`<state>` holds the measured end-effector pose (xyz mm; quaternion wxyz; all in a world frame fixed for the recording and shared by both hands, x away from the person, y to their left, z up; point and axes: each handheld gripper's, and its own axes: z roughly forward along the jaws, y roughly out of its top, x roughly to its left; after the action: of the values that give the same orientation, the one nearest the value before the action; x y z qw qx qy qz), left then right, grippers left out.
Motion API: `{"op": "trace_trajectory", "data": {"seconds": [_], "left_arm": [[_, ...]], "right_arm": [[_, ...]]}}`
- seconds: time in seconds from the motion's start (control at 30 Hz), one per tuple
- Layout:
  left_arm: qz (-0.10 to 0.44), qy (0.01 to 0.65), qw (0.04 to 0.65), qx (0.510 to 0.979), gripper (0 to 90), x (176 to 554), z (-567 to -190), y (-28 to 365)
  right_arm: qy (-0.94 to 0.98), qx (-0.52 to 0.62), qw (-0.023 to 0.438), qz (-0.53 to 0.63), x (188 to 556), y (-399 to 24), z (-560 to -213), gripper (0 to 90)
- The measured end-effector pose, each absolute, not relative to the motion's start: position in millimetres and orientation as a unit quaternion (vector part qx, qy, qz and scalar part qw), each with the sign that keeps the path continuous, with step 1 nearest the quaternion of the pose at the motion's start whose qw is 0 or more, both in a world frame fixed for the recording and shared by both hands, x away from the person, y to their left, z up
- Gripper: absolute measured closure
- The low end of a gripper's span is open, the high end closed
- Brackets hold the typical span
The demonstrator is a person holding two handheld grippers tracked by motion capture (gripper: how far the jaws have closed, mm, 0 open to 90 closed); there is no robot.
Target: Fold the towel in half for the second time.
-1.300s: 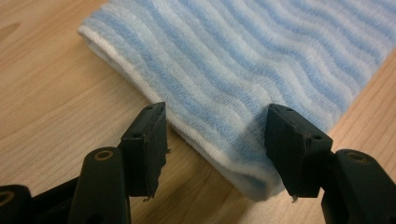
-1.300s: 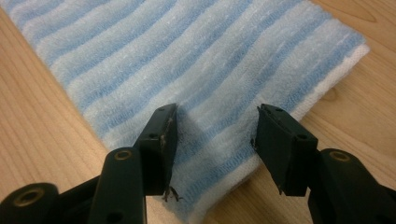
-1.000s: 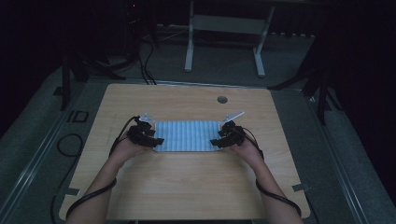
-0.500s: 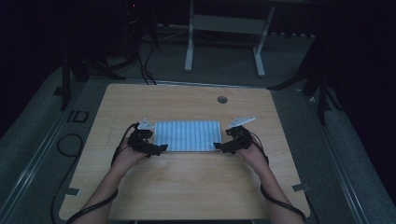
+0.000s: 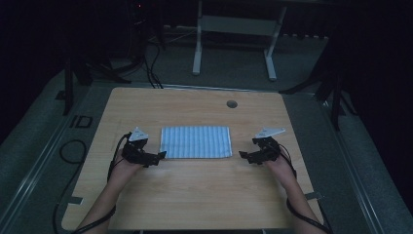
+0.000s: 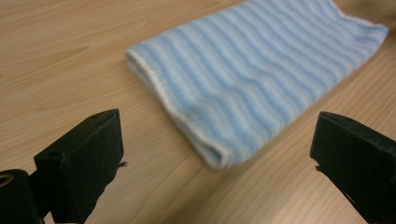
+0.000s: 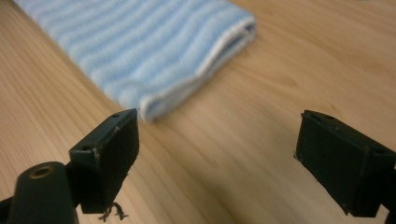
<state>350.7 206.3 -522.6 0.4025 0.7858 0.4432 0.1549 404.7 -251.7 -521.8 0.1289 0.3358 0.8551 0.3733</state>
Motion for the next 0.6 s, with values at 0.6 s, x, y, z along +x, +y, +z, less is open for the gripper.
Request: {"op": "trace_trajectory", "data": {"seconds": [0.6], "left_arm": [[0.156,0.475,0.384,0.777,2.7,324.0,-535.5,246.2]], "right_arm": [[0.823,0.391,0.137,0.388,380.9,-312.4,-532.1,12.6]]}}
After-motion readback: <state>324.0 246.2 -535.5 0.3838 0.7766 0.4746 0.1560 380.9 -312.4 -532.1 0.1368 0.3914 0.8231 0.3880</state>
